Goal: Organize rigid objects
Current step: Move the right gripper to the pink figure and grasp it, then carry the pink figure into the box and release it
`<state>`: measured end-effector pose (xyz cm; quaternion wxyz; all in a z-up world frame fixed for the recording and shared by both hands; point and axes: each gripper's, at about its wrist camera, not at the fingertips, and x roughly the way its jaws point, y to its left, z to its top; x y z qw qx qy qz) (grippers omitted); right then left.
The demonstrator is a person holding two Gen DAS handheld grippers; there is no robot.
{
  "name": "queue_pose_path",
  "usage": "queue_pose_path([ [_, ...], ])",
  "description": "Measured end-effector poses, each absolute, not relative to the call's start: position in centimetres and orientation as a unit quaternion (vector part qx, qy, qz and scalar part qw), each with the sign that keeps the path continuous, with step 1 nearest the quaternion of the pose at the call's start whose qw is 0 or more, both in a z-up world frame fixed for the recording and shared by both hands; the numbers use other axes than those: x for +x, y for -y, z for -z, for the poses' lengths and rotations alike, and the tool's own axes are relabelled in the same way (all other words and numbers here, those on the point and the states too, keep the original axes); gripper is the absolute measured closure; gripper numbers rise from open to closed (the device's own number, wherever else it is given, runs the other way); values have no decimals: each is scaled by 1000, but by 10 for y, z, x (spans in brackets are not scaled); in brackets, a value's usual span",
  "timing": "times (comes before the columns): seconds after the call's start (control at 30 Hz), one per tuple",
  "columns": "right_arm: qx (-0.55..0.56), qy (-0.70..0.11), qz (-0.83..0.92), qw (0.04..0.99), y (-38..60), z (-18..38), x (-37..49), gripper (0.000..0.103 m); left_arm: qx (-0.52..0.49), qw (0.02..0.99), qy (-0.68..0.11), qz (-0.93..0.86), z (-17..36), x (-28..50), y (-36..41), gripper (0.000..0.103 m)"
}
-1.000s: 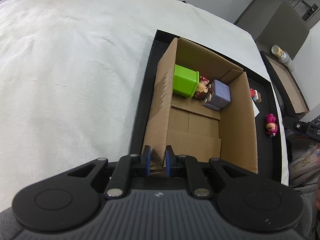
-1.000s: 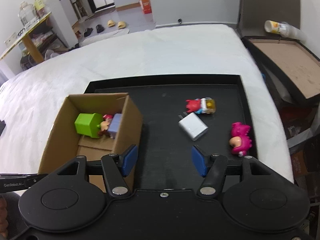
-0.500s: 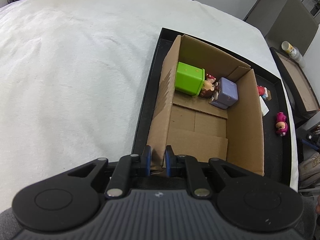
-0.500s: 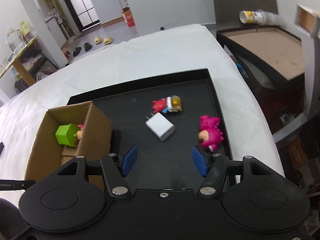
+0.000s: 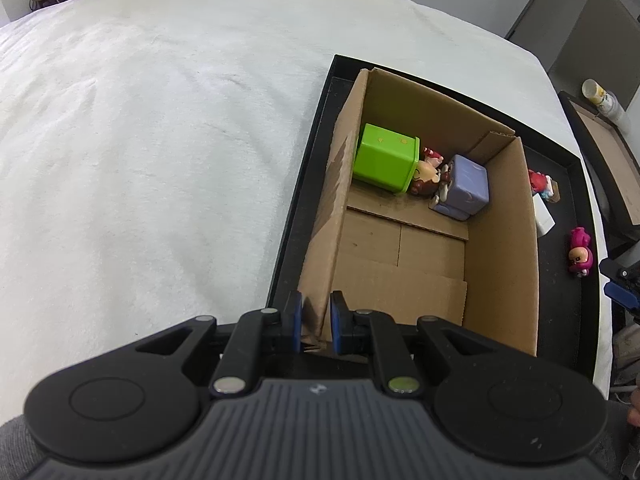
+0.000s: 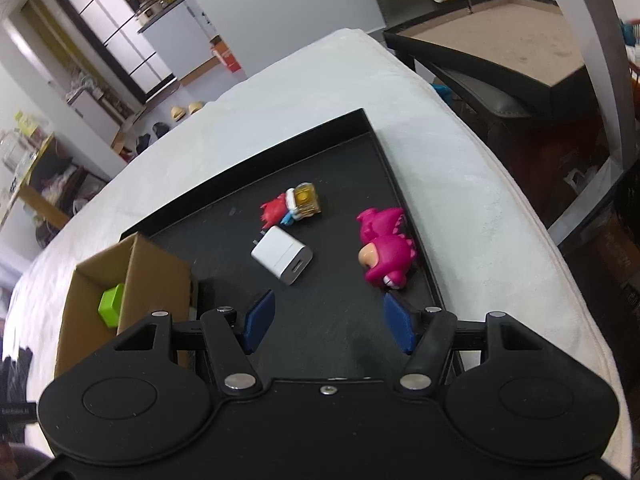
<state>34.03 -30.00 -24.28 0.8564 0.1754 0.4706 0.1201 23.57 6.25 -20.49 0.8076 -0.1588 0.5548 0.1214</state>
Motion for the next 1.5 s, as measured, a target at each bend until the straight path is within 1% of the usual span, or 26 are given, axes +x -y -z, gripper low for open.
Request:
queue_pose_path([
  [0.23, 175, -473, -121, 855, 308, 256, 361, 46, -153, 806, -557, -132, 206, 239, -59, 90],
  [0.47, 159, -475, -116, 858, 309, 264, 380, 46, -154, 802, -560, -136, 208, 240, -61, 90],
  [0.5, 156, -476, -116, 858, 309, 265, 382, 48, -154, 802, -561, -137, 208, 241, -61, 90],
  [0.57, 149, -480, -118, 857, 305, 269, 387, 48, -155, 801, -561, -137, 209, 242, -61, 90],
  [0.77, 108, -498, -107, 854, 290, 279, 395, 49, -156, 799, -565, -137, 212, 243, -61, 90],
  [0.9, 58, -508, -108, 853, 273, 280, 398, 49, -164, 798, -564, -134, 213, 243, -63, 90],
  [0.97, 35, -523, -107, 845, 265, 285, 401, 55, -164, 798, -565, -133, 213, 243, -64, 90],
  [1.0, 29, -524, -99, 846, 263, 286, 401, 61, -162, 798, -565, -132, 212, 243, -63, 90],
  [1.13, 53, -526, -106, 842, 263, 280, 398, 62, -165, 800, -562, -130, 211, 240, -64, 90],
  [1.5, 65, -507, -124, 850, 253, 244, 375, 62, -179, 812, -541, -126, 200, 229, -68, 90],
])
